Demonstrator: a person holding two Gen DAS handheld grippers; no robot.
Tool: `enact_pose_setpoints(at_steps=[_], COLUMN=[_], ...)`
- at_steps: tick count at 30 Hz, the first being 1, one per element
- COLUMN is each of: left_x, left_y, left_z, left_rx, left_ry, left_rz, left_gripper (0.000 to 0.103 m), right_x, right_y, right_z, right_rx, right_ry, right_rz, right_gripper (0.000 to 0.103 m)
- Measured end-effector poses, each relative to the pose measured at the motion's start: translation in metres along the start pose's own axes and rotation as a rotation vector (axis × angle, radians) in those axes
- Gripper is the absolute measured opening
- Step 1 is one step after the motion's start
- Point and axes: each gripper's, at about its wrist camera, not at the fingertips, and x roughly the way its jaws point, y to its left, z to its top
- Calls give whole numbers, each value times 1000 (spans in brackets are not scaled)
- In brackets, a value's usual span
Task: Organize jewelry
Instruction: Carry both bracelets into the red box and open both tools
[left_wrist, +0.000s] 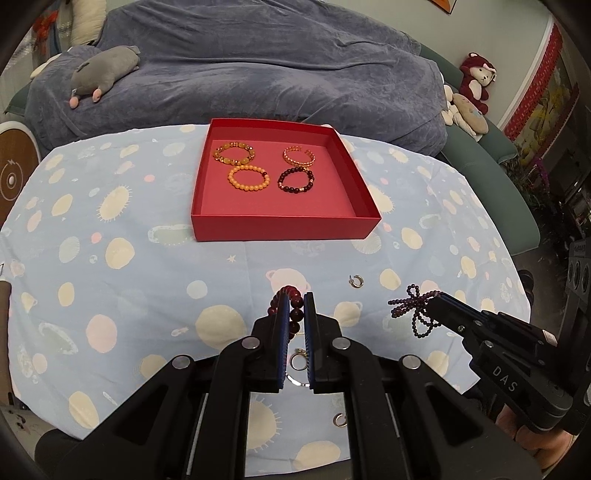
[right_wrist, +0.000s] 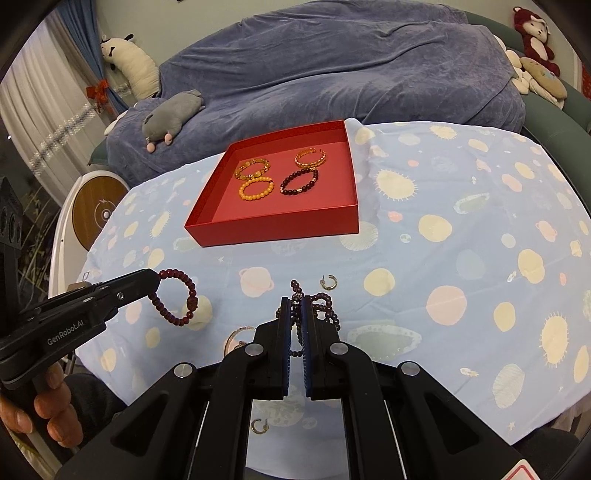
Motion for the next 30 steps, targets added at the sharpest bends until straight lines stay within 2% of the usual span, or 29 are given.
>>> enact_pose_setpoints(at_steps=[7,16,23,30], left_x=[-1,15,52,106], left_y=[4,2,15,38], left_z=[26,95,132,139], left_rx=[-5,9,-45,-141], left_ry=[-22,-77,-74,-13], left_rz=[-33,-80,-145,-212], left_gripper=[8,8,8,8], right_x=[8,38,83,129], right_y=[9,17,11,2], right_z=[33,94,127,133], right_rx=[-32,-46,-5,31], right_ry=[-12,-35,-11,41], right_rz=[25,41,53,68], right_gripper=[5,5,5,5])
